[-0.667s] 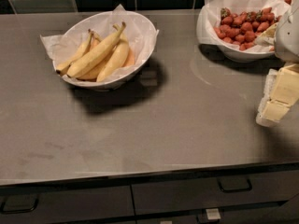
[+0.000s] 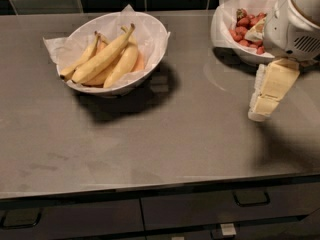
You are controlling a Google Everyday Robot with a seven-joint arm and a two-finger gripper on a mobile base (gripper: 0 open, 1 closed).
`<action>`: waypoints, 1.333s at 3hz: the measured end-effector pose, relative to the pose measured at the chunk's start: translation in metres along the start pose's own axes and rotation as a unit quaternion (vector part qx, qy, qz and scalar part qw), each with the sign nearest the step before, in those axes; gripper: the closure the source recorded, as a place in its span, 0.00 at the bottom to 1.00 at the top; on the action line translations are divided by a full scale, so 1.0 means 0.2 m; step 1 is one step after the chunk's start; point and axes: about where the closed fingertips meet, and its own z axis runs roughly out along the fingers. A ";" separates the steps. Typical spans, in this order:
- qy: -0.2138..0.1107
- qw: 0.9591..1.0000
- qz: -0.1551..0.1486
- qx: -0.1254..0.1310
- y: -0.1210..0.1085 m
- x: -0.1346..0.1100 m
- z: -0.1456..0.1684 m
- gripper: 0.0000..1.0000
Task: Pick banana from white bowl
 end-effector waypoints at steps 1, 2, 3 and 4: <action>-0.040 0.997 -0.065 -0.006 -0.17 -0.28 0.18 0.00; -0.076 0.990 -0.118 -0.015 -0.26 -0.52 0.31 0.00; -0.077 0.990 -0.121 -0.015 -0.26 -0.53 0.32 0.00; -0.080 0.989 -0.125 -0.008 -0.28 -0.54 0.31 0.00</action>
Offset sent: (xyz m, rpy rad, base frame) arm 0.1170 0.1562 -0.0313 0.1215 -0.0592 0.4178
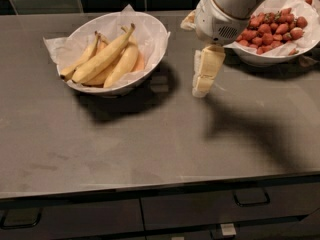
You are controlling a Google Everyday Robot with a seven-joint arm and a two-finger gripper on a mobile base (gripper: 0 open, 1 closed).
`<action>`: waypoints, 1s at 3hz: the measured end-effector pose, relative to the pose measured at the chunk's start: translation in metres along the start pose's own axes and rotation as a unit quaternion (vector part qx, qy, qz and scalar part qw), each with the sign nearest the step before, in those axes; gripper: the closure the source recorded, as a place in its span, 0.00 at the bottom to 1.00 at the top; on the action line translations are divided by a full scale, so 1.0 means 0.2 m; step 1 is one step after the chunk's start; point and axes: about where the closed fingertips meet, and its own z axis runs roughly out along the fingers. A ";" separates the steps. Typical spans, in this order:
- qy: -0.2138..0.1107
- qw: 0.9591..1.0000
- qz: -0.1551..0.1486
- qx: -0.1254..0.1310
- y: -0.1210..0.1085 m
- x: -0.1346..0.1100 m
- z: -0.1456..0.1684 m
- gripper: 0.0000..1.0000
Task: Pick banana from white bowl
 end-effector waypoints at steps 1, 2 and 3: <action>-0.027 0.999 -0.041 0.010 -0.12 -0.11 -0.01 0.00; -0.065 0.991 -0.114 0.010 -0.28 -0.32 0.01 0.00; -0.100 0.984 -0.147 -0.003 -0.38 -0.46 0.09 0.00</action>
Offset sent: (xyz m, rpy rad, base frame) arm 0.0754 0.1196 0.0663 0.1009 -0.1505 0.4487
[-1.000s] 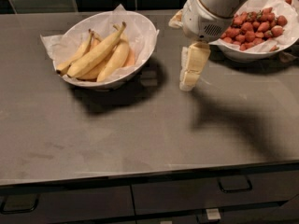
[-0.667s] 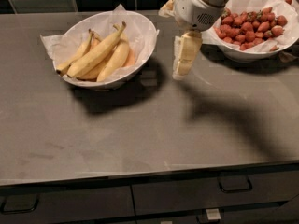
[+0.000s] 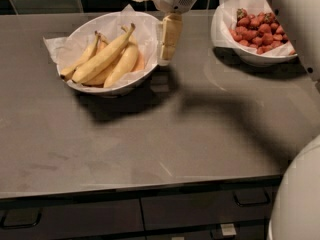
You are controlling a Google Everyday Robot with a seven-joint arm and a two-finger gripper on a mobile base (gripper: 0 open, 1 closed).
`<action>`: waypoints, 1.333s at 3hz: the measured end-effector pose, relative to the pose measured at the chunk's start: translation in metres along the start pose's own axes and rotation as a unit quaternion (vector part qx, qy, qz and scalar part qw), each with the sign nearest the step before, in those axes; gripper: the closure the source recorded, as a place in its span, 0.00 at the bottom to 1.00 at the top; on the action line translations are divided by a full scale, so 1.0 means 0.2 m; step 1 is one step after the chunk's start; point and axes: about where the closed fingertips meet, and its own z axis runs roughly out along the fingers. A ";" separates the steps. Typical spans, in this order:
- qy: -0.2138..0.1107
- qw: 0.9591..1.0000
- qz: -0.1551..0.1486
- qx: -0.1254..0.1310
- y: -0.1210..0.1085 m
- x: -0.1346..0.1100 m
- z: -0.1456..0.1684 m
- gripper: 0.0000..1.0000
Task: Pick banana from white bowl
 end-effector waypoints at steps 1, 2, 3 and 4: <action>-0.003 1.000 -0.002 0.005 -0.02 -0.01 0.00 0.00; -0.022 1.000 -0.011 -0.009 -0.07 -0.02 0.10 0.00; -0.047 0.998 -0.040 -0.029 -0.18 -0.06 0.24 0.00; -0.081 0.994 -0.062 -0.029 -0.30 -0.12 0.34 0.00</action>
Offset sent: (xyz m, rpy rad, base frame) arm 0.0288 0.0327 -0.0203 0.0409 0.0544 0.0968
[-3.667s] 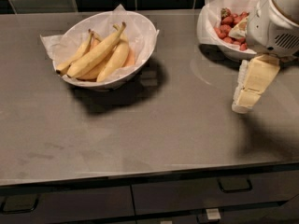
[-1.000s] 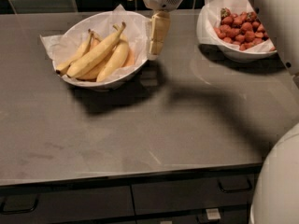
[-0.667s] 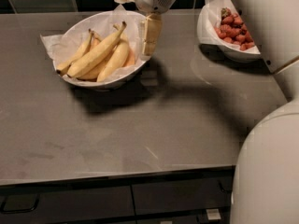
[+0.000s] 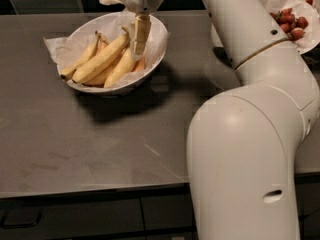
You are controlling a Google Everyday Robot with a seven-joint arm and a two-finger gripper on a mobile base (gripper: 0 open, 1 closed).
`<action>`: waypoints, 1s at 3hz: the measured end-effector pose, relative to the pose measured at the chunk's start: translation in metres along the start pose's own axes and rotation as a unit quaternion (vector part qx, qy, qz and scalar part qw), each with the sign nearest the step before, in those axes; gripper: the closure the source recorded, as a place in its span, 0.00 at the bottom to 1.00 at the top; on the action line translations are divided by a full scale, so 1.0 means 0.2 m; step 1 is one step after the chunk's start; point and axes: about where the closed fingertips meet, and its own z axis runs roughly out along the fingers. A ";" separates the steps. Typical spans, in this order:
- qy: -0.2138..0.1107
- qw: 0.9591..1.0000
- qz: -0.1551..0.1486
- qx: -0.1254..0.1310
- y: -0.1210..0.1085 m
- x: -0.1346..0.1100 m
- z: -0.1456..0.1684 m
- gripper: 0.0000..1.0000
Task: Pick banana from white bowl
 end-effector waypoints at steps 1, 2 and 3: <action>-0.028 1.000 0.004 0.000 -0.05 0.01 0.08 0.00; -0.030 0.999 0.006 0.012 -0.07 0.01 0.08 0.00; -0.030 0.999 0.006 0.012 -0.07 0.01 0.08 0.14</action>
Offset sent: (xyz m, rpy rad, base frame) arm 0.0061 0.0072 -0.0081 0.0483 0.0223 0.0010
